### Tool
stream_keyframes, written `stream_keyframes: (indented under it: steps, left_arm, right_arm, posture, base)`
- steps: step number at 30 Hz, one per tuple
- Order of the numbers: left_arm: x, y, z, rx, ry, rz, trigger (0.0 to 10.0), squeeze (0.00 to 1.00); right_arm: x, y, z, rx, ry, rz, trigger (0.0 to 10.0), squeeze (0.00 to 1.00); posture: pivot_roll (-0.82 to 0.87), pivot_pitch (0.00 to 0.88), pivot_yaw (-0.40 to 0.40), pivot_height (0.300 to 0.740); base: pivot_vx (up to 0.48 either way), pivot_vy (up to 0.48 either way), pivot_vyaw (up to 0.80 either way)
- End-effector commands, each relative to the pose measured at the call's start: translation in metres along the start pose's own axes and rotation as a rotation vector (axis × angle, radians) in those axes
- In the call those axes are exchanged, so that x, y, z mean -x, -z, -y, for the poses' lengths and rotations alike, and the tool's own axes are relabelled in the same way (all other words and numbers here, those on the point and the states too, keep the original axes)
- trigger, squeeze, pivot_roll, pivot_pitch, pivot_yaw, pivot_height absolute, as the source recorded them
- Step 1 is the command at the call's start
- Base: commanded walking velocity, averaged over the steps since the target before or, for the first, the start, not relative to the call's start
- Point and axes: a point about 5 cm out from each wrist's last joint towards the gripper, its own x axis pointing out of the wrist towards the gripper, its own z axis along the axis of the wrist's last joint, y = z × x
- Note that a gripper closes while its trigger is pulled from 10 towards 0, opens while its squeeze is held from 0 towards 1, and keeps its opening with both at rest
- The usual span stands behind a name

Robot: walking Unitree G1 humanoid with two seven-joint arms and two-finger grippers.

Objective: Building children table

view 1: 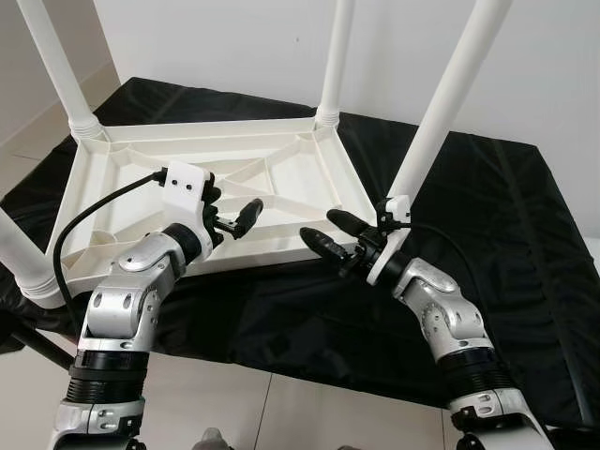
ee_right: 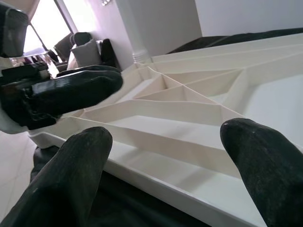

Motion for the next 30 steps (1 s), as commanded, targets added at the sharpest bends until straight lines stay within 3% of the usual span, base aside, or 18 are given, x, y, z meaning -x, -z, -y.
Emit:
stream_keyframes:
  steps: [1, 14, 18, 23, 30]
  left_arm:
    - [0.0, 0.004, -0.005, -0.03, -0.113, -0.006, 10.0, 0.0]
    - [0.003, 0.008, -0.005, -0.066, -0.162, 0.013, 10.0, 0.0]
    - [0.004, 0.005, 0.001, -0.079, -0.127, 0.028, 10.0, 0.0]
    - [0.007, 0.005, 0.027, -0.105, 0.023, 0.041, 10.0, 0.0]
    - [0.009, 0.003, 0.035, -0.137, 0.095, 0.036, 10.0, 0.0]
  right_arm:
    - [-0.002, -0.004, -0.002, 0.005, -0.01, 0.021, 10.0, 0.0]
    - [-0.009, -0.007, -0.003, 0.022, 0.015, 0.059, 10.0, 0.0]
    - [-0.005, -0.009, -0.001, 0.045, 0.035, 0.054, 10.0, 0.0]
    - [0.009, -0.019, 0.01, 0.089, 0.099, 0.064, 10.0, 0.0]
    - [0.023, -0.025, 0.012, 0.128, 0.089, 0.04, 10.0, 0.0]
  posture:
    - [0.07, 0.0, -0.066, 0.74]
    - [0.08, 0.0, -0.08, 0.74]
    - [0.08, 0.0, -0.079, 0.74]
    - [0.07, 0.0, -0.073, 0.74]
    - [0.06, 0.007, -0.062, 0.74]
  base:
    - [0.0, 0.0, 0.0]
    - [0.0, 0.0, 0.0]
    - [0.0, 0.0, 0.0]
    - [0.0, 0.0, 0.0]
    - [0.0, 0.0, 0.0]
